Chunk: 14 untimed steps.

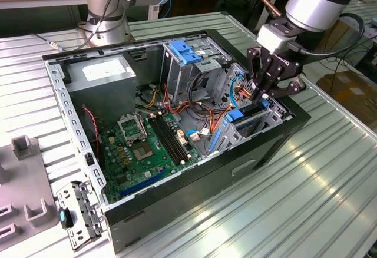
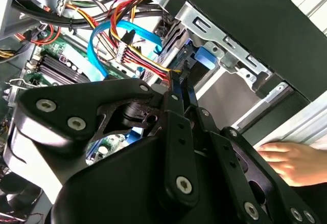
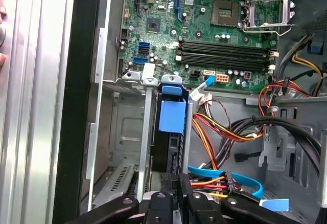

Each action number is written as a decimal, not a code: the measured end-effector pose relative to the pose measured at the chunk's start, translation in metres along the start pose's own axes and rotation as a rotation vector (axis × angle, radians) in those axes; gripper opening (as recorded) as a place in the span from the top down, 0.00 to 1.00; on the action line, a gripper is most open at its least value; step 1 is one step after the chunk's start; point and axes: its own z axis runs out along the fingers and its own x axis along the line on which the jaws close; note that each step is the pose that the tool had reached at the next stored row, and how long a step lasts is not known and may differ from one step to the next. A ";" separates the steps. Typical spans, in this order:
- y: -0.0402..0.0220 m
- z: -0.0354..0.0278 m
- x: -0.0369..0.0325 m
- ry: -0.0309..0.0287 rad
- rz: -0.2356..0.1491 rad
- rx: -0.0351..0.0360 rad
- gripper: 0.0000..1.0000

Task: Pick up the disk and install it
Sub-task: 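Insert the first disk wire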

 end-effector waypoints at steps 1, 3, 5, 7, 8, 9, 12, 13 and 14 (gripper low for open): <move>0.0002 0.0003 -0.0001 -0.0002 0.011 0.0000 0.83; 0.0002 0.0011 -0.0001 -0.0012 0.031 0.0001 0.83; 0.0002 0.0019 -0.0001 -0.0022 0.063 0.0001 0.83; 0.0002 0.0024 -0.0001 -0.0029 0.089 0.0001 0.83; 0.0002 0.0028 -0.0001 -0.0032 0.091 0.0001 0.83; 0.0002 0.0033 -0.0001 -0.0032 0.091 0.0001 0.83; 0.0001 0.0043 0.0000 -0.0031 0.091 0.0001 0.83; 0.0001 0.0046 -0.0001 -0.0030 0.091 0.0001 0.83; 0.0001 0.0051 -0.0001 -0.0032 0.091 0.0001 0.83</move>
